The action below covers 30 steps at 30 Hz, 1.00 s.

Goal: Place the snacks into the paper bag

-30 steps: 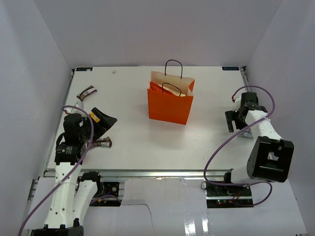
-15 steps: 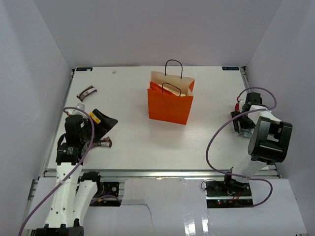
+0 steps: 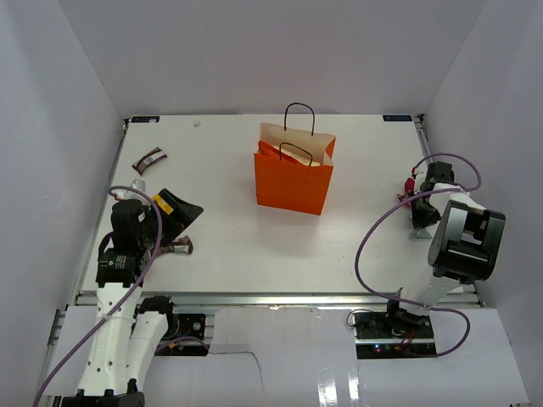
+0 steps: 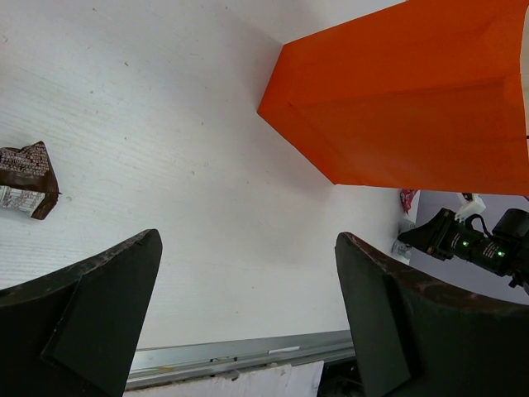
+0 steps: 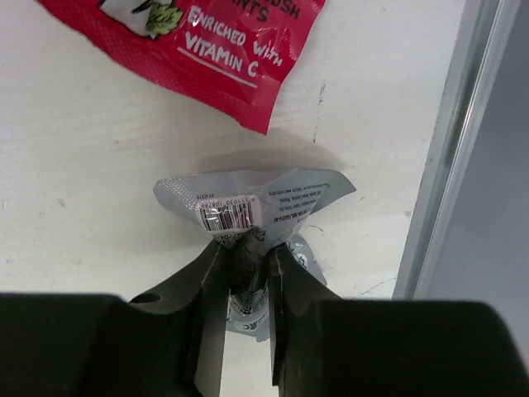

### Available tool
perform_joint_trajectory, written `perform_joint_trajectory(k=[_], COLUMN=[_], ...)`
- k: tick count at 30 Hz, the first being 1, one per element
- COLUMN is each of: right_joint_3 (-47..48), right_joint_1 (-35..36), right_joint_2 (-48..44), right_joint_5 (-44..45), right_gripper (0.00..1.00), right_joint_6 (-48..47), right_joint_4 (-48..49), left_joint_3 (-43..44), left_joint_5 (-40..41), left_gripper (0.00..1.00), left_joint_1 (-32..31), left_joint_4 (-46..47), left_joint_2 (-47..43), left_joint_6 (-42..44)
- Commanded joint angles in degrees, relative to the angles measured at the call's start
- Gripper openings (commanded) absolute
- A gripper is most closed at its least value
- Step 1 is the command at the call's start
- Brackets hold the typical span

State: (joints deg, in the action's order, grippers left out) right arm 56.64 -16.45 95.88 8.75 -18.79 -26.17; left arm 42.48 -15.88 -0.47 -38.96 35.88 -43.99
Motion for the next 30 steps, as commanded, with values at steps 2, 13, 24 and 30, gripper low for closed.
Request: perform_joint_trajectory(k=[2, 13, 24, 30], right_joint_3=[-2.59, 14.60, 45.93, 43.03], right_joint_1=[-0.60, -0.26, 21.71, 27.60], right_joint_2=[-5.24, -23.98, -11.51, -7.28], right_joint_5=[-8.13, -54.67, -58.32, -57.89], right_gripper=[0.13, 0.08, 0.11, 0.14], right_joint_6=[-2.73, -29.65, 7.77, 18.26], right_joint_4=[-0.72, -18.38, -0.66, 6.49], left_joint_3=[-0.82, -0.82, -2.23, -1.17], left_joint_5=[-0.56, -0.64, -1.52, -0.56], left_gripper=[0.96, 0.96, 0.96, 0.96], left_joint_1=[0.21, 0.21, 0.21, 0.12], left_joint_4=[-0.15, 0.20, 0.64, -1.55], left_joint_2=[-0.81, -1.34, -3.79, -5.38], left_joint_6=[-0.05, 0.48, -1.63, -1.98])
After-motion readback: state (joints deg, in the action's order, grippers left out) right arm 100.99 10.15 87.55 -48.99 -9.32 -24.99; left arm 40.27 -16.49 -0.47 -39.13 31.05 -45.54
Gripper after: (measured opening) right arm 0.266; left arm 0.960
